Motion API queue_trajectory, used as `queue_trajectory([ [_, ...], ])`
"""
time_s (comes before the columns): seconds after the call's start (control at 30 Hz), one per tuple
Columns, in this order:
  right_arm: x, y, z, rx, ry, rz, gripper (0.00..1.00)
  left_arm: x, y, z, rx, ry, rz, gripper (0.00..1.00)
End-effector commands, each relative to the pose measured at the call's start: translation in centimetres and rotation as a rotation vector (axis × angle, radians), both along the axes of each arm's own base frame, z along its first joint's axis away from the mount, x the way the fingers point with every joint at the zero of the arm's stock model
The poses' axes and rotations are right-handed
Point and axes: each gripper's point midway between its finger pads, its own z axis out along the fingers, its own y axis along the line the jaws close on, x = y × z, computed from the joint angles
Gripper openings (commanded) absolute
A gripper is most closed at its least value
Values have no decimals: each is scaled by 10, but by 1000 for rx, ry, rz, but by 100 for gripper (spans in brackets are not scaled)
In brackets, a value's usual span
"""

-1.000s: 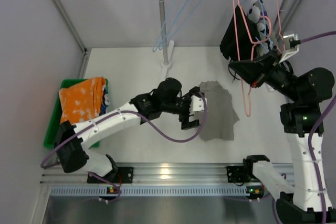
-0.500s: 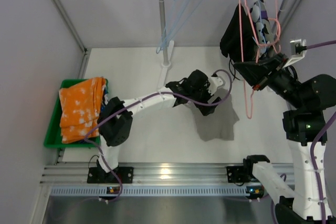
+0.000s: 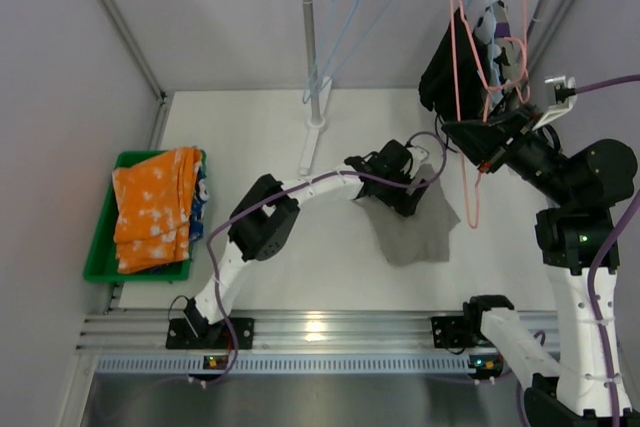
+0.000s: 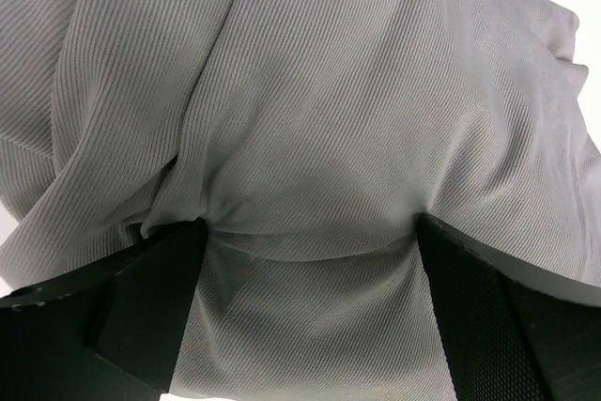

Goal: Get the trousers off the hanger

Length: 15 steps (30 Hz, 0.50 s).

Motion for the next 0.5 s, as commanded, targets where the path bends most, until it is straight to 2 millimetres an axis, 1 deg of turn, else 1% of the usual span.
queue_trajectory([
  [0.0, -2, -4, 0, -15, -17, -14, 0, 5, 12, -19, 111, -4, 68, 97],
  [0.03, -2, -4, 0, -17, -19, -14, 0, 4, 19, -25, 152, -12, 61, 85],
  [0.1, -2, -4, 0, -19, -20, -13, 0, 1, 39, -41, 245, -3, 78, 64],
  [0.13, -2, -4, 0, -19, -20, -13, 0, -1, 45, -44, 264, 0, 67, 53],
  [0.17, -3, -3, 0, -19, -20, -12, 0, -4, 47, -38, 257, 0, 56, 28],
  [0.2, -3, -4, 0, -21, -21, -12, 0, -12, 54, -42, 268, 23, 42, 20],
  [0.23, -3, -4, -1, -24, -22, -13, 0, -19, 54, -39, 250, 50, 17, 10],
  [0.27, -5, -4, -1, -27, -23, -14, 0, -29, 50, -20, 189, 74, -20, 0],
  [0.3, -5, -4, -3, -31, -17, -15, 0, -39, 56, -19, 181, 93, -36, 0],
  [0.33, -7, -4, -3, -37, -23, -15, 0, -44, 57, -9, 155, 93, -51, 0],
  [0.37, -8, -4, -3, -38, -26, -15, 0, -50, 53, 30, 68, 68, -77, 0],
  [0.4, -9, -4, -3, -41, -27, -14, 0, -57, 59, 39, 35, 57, -86, 0],
  [0.43, -10, -4, -3, -44, -28, -15, 0, -58, 62, 57, -6, 33, -89, 0],
  [0.47, -11, -4, -4, -45, -30, -14, 0, -61, 64, 103, -93, -30, -100, 0],
])
